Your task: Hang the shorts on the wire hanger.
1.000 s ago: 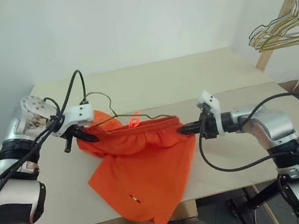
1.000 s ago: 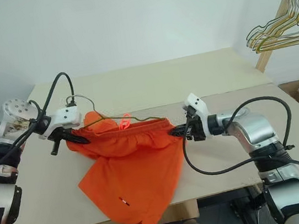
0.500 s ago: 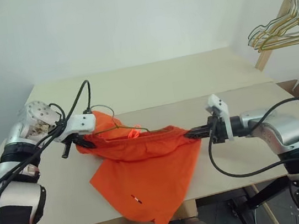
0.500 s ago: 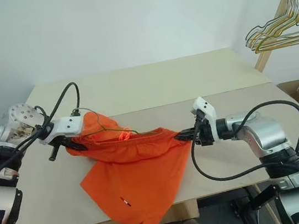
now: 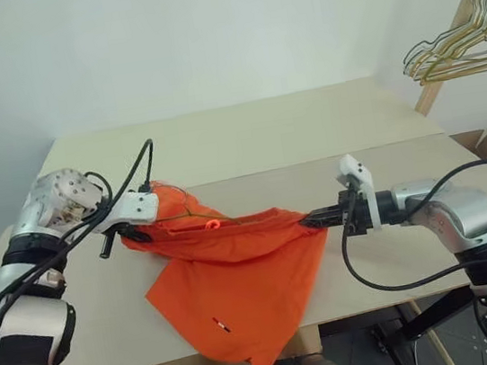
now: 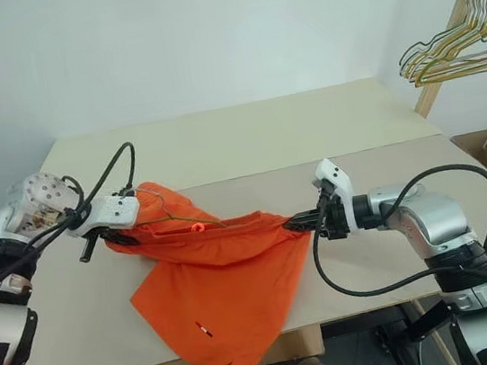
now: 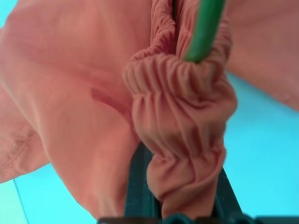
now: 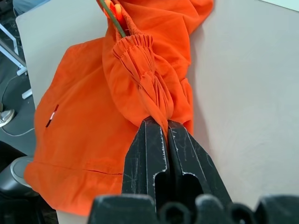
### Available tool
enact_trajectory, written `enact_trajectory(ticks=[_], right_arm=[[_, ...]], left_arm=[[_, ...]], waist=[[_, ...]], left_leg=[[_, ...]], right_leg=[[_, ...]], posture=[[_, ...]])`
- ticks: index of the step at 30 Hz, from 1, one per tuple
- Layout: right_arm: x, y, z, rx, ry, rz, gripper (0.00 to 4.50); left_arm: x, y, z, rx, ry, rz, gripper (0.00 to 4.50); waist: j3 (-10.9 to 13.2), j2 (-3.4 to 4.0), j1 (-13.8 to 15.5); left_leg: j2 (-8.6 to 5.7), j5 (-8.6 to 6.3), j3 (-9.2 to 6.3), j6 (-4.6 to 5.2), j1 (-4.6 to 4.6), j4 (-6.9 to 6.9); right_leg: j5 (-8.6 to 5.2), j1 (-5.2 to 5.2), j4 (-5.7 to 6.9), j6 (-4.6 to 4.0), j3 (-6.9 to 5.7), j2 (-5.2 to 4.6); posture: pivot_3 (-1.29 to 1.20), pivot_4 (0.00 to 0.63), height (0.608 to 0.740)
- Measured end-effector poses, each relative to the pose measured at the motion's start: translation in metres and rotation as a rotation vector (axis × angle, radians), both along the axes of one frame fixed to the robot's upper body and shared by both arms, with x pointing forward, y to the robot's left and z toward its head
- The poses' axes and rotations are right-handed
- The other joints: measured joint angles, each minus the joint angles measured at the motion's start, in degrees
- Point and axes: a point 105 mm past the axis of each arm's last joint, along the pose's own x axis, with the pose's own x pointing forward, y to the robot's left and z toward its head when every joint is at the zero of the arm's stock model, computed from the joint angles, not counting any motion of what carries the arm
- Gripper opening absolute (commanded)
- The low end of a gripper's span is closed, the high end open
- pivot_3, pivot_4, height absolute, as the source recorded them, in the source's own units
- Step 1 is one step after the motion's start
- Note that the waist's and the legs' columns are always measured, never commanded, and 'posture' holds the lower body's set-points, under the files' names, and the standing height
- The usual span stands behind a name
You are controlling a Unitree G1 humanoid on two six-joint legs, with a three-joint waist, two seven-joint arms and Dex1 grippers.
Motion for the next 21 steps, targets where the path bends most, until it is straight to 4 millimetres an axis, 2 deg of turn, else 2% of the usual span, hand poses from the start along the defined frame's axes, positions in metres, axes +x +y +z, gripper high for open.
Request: enact_trajectory(ticks=[4,8,11,18,21], right_arm=[[0.001,-0.002,0.006,0.019,-0.018,-0.007,0.02],[0.003,-0.004,0.013,0.027,-0.062,-0.015,1.01],[0.005,-0.011,0.02,0.026,-0.087,-0.039,1.99],[0.002,-0.013,0.015,0.018,-0.076,-0.041,4.38],[0.002,-0.016,0.021,0.003,-0.103,-0.047,4.38]], left_arm=[[0.008,-0.01,-0.001,-0.031,-0.02,0.022,0.0],[0.011,-0.022,-0.008,-0.065,0.001,0.043,0.0],[0.012,-0.026,-0.007,-0.092,0.008,0.059,0.0],[0.015,-0.03,-0.002,-0.12,-0.002,0.058,0.0],[0.018,-0.036,0.004,-0.145,-0.01,0.048,0.0]], waist=[[0.0,0.0,0.15],[-0.01,-0.01,0.12],[-0.01,-0.01,-0.07],[-0.01,-0.02,-0.62],[-0.01,-0.01,-0.63]], left_leg=[[-0.01,0.0,0.0,0.0,-0.01,0.01],[-0.01,0.0,0.0,0.0,-0.02,0.01],[0.0,0.0,0.0,0.0,0.0,0.01],[-0.01,0.0,0.0,0.0,-0.01,0.01],[-0.01,0.0,-0.01,0.0,-0.02,0.01]], right_leg=[[0.0,0.02,-0.01,0.0,0.0,-0.01],[0.0,0.01,-0.01,0.0,-0.01,-0.01],[0.0,0.0,0.0,0.0,-0.01,0.0],[0.0,0.01,0.0,0.0,-0.01,0.0],[0.0,0.0,0.0,0.0,-0.01,0.0]], posture=[[-0.13,0.0,0.74],[-0.13,0.0,0.74],[-0.13,0.0,0.74],[-0.14,0.0,0.74],[-0.14,0.0,0.74]])
